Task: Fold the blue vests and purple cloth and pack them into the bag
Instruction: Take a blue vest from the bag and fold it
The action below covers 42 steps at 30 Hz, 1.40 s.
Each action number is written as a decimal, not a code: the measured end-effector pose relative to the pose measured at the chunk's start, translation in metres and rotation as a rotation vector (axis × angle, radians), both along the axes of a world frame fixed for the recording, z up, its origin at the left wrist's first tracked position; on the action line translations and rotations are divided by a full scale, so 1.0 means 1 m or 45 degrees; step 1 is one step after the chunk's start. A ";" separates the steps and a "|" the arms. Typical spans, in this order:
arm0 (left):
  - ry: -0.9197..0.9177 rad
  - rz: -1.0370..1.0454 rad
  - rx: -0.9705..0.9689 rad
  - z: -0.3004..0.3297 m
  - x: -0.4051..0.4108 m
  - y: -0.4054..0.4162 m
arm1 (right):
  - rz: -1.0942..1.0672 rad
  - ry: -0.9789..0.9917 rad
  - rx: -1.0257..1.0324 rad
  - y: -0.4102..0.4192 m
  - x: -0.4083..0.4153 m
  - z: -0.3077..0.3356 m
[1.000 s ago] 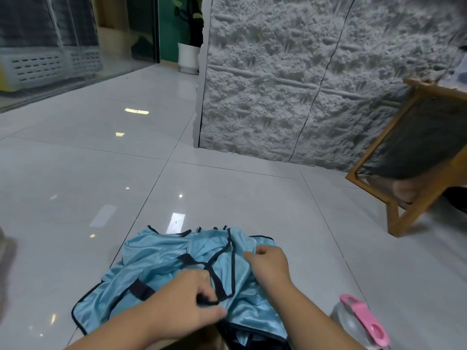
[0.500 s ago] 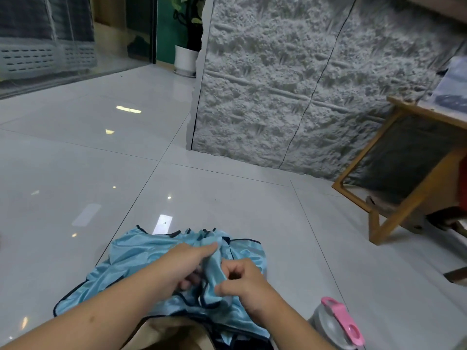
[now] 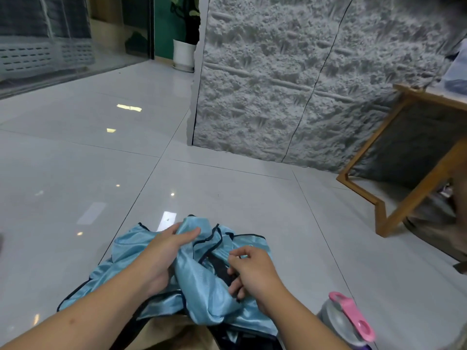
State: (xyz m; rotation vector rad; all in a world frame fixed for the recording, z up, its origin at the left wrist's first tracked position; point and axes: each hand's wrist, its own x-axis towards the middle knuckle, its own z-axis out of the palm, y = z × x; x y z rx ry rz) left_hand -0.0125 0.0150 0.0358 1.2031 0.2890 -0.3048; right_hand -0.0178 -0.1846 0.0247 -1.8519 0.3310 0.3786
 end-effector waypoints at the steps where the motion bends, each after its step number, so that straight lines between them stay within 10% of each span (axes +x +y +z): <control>1: -0.020 0.000 0.000 0.002 0.001 0.001 | -0.015 -0.034 -0.062 0.000 0.003 -0.001; 18: -0.305 -0.024 0.226 0.032 0.014 0.004 | 0.061 -0.125 -0.491 0.010 0.038 -0.002; 27: -0.614 0.128 0.829 0.052 0.016 0.006 | 0.281 0.053 -1.013 -0.003 0.032 -0.008; 33: -0.689 0.140 0.647 0.078 0.012 0.011 | -0.154 -0.323 -0.712 -0.012 0.036 0.024; 42: -0.726 0.043 0.495 0.129 0.007 0.007 | -0.089 -0.345 -0.600 -0.024 0.041 0.065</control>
